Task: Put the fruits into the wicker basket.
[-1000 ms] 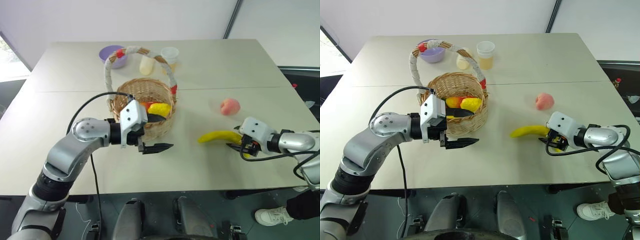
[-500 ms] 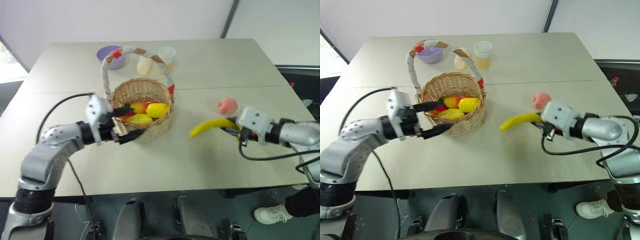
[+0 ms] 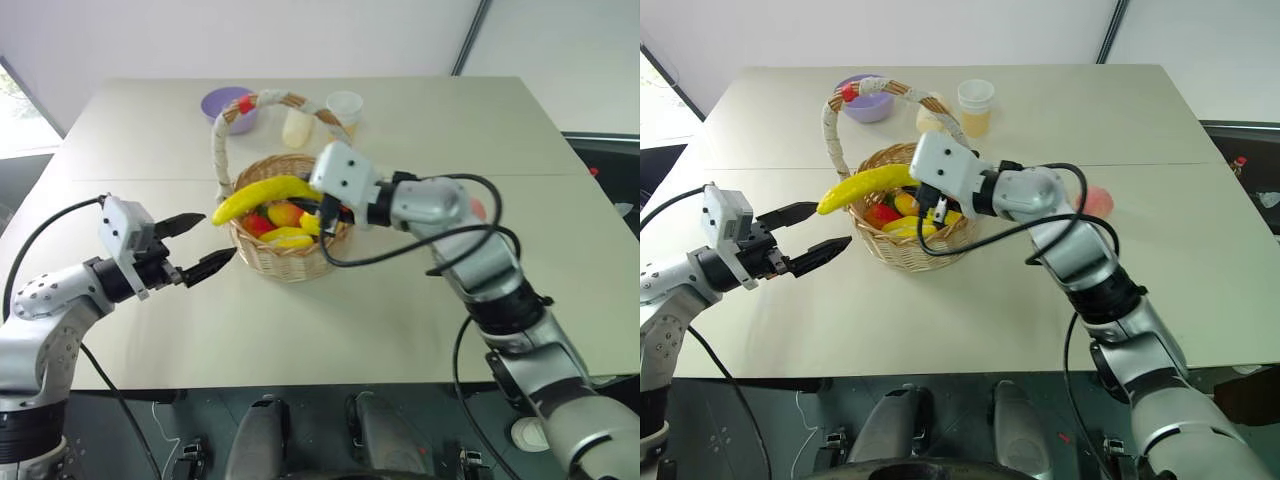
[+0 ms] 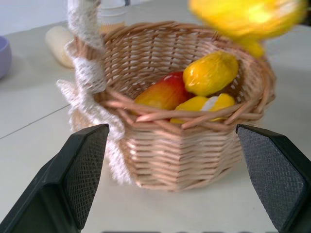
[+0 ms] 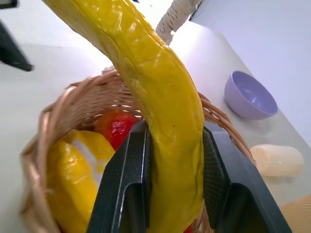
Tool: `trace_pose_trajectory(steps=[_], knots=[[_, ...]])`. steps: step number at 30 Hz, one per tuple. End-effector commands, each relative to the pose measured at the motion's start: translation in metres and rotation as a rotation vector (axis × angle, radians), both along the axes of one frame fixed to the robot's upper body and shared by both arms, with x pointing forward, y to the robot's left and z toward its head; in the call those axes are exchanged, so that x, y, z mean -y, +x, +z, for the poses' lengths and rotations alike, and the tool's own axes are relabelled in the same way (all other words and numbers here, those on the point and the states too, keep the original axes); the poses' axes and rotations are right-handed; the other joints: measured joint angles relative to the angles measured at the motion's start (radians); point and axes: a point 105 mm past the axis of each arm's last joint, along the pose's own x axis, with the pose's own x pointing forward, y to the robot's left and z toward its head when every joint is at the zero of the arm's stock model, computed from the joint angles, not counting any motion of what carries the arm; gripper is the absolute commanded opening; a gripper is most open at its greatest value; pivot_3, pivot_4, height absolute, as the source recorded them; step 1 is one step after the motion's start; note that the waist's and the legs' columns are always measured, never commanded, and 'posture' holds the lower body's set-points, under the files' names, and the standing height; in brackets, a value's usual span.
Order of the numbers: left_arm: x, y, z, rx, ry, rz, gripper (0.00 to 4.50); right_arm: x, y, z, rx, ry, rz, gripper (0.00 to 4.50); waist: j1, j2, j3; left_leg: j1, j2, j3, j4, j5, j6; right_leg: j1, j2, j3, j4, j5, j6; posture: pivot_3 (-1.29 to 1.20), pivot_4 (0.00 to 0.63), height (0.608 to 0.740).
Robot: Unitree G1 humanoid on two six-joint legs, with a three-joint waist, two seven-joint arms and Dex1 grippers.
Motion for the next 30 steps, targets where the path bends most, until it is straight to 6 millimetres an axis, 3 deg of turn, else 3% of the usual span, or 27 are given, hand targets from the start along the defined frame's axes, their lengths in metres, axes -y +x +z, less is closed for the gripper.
trace_pose_trajectory(steps=[1,2,5,11,13,15,19,22,24,30], knots=[[0.001,-0.006,0.011,0.040,-0.011,0.001,4.50,-0.003,0.004,0.012,0.069,0.001,-0.003,1.88,0.000,0.000,0.000,0.000,0.000,0.000,0.000,0.000,0.000,-0.001,0.000,0.000,0.001,0.000,0.000,0.00,0.150,0.740],[0.002,-0.007,0.010,0.037,-0.014,-0.003,4.50,-0.003,0.006,0.013,0.080,0.007,-0.009,2.15,-0.001,0.000,0.000,0.000,0.000,0.000,0.000,0.000,0.000,-0.001,0.001,0.000,0.001,0.000,0.000,0.00,0.150,0.740],[0.005,-0.009,0.010,0.028,-0.022,-0.018,4.50,-0.003,0.003,0.020,0.122,0.025,-0.002,3.50,-0.004,0.000,0.000,0.000,0.001,0.000,0.000,0.000,0.000,-0.001,0.002,0.000,0.002,0.000,0.000,0.00,0.150,0.740],[0.012,-0.007,0.013,0.024,-0.028,-0.052,4.50,0.020,-0.029,0.038,0.121,0.095,0.092,3.50,0.003,0.000,0.000,-0.001,0.001,-0.001,0.000,0.000,0.000,-0.002,0.003,0.000,0.002,0.000,0.000,0.00,0.150,0.740],[0.016,-0.006,0.016,0.028,-0.033,-0.073,4.50,0.038,-0.044,0.039,0.109,0.101,0.118,3.50,0.005,0.000,0.000,-0.001,0.000,-0.001,0.000,0.000,0.000,-0.001,0.002,-0.001,0.002,0.000,0.000,0.00,0.150,0.740],[0.026,-0.006,0.019,0.036,-0.048,-0.116,4.50,0.073,-0.045,0.027,0.045,0.074,0.034,3.50,0.011,0.000,0.000,-0.001,0.000,-0.001,0.000,0.000,0.000,-0.001,0.002,-0.001,0.002,0.000,0.000,0.00,0.150,0.740],[0.042,-0.005,0.022,0.043,-0.063,-0.176,4.50,0.137,-0.027,0.004,-0.034,0.043,-0.242,3.50,0.007,0.000,0.000,-0.001,0.000,0.000,0.001,0.000,0.000,0.001,0.001,-0.001,0.000,0.000,0.000,0.00,0.150,0.740],[0.063,-0.008,0.025,0.050,-0.088,-0.257,4.50,0.198,-0.006,-0.020,-0.084,0.066,-0.530,3.50,-0.001,-0.001,0.000,0.000,0.000,0.000,0.001,0.000,0.000,0.001,0.004,0.000,0.000,0.000,0.000,0.00,0.150,0.740],[0.076,-0.011,0.026,0.048,-0.099,-0.309,4.50,0.223,0.005,-0.033,-0.100,0.107,-0.654,3.50,-0.002,-0.001,0.000,0.001,0.000,0.000,0.001,0.000,0.000,0.001,0.006,0.001,0.002,0.000,0.000,0.00,0.150,0.740],[0.099,-0.016,0.026,0.044,-0.119,-0.395,4.50,0.253,0.037,-0.059,-0.140,0.223,-0.827,3.50,-0.010,0.001,0.000,0.003,0.000,0.002,0.001,0.001,0.000,0.001,0.008,0.003,0.003,0.000,0.000,0.00,0.150,0.740]])
